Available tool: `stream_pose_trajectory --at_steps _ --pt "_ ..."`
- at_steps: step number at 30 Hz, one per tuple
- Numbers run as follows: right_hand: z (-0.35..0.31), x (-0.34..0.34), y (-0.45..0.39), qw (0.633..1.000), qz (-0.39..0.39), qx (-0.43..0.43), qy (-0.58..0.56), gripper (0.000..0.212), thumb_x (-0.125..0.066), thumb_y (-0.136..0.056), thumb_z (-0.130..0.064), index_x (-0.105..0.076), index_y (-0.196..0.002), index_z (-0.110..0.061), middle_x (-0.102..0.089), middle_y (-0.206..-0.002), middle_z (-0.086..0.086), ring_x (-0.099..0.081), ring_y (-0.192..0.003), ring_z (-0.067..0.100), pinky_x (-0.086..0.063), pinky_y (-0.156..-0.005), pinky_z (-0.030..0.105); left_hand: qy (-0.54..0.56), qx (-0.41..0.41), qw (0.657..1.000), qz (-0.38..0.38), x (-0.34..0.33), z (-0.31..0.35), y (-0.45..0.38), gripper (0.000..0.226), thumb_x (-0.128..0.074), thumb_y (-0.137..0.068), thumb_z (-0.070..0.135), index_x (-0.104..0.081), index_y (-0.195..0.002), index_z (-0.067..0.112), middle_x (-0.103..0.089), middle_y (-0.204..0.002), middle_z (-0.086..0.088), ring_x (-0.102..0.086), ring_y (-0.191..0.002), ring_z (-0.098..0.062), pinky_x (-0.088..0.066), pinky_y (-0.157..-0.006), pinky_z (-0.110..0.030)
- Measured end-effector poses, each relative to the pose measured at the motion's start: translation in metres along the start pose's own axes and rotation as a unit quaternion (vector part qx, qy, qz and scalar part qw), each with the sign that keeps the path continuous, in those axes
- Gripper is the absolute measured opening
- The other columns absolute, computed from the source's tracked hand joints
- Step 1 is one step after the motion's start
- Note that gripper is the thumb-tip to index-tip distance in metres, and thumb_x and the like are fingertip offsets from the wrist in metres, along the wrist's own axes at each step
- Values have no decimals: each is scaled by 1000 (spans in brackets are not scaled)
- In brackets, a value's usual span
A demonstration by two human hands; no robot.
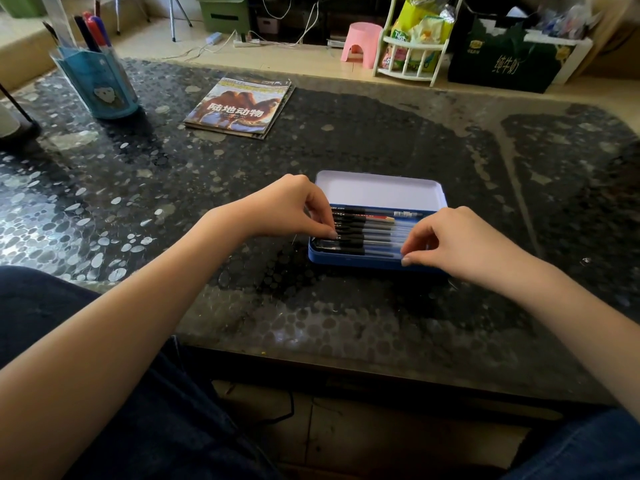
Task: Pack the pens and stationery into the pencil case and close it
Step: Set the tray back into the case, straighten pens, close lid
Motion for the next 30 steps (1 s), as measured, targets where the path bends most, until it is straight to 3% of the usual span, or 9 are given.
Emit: stream_pose_trajectory --at_steps 7,15,23,30 --pt "2 0 -2 999 -2 -9 -37 14 -80 -71 -28 -68 -76 -23 -67 -79 -10 -61 -75 3 -47 -70 21 -26 -11 1000 -3 -1 0 -1 8 -81 -70 20 -76 -76 20 -72 -86 5 -65 -79 -7 -55 -80 -30" --pt "3 0 -3 997 -33 -12 -76 20 -83 -68 -21 -66 -74 -30 -64 -70 -10 -58 -63 1 -41 -55 5 -31 -9 999 5 -3 -2 -2 4 -79 -70 20 -77 -74 20 -72 -86 6 -65 -80 -6 -53 -79 -27" --pt "3 -3 -4 993 -3 -10 -114 7 -77 -75 -28 -73 -77 -23 -70 -77 -9 -62 -71 3 -44 -62 13 -19 -8 1000 -3 -2 -4 -2 4 -78 -72 19 -77 -76 20 -72 -87 6 -65 -81 -5 -53 -78 -21" --pt "0 -5 -2 993 21 -16 -114 11 -79 -73 -27 -70 -74 -21 -68 -75 -10 -62 -72 3 -45 -63 14 -22 -8 1000 -3 -1 -3 -2 4 -77 -73 20 -77 -77 20 -72 -87 4 -65 -81 -7 -54 -79 -23"
Point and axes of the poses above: each hand's wrist, its own y-axis away from the middle knuckle, its own x-axis out of the back of the hand, z = x × y, the point moved 1 cm from there along -y, towards the middle knuckle
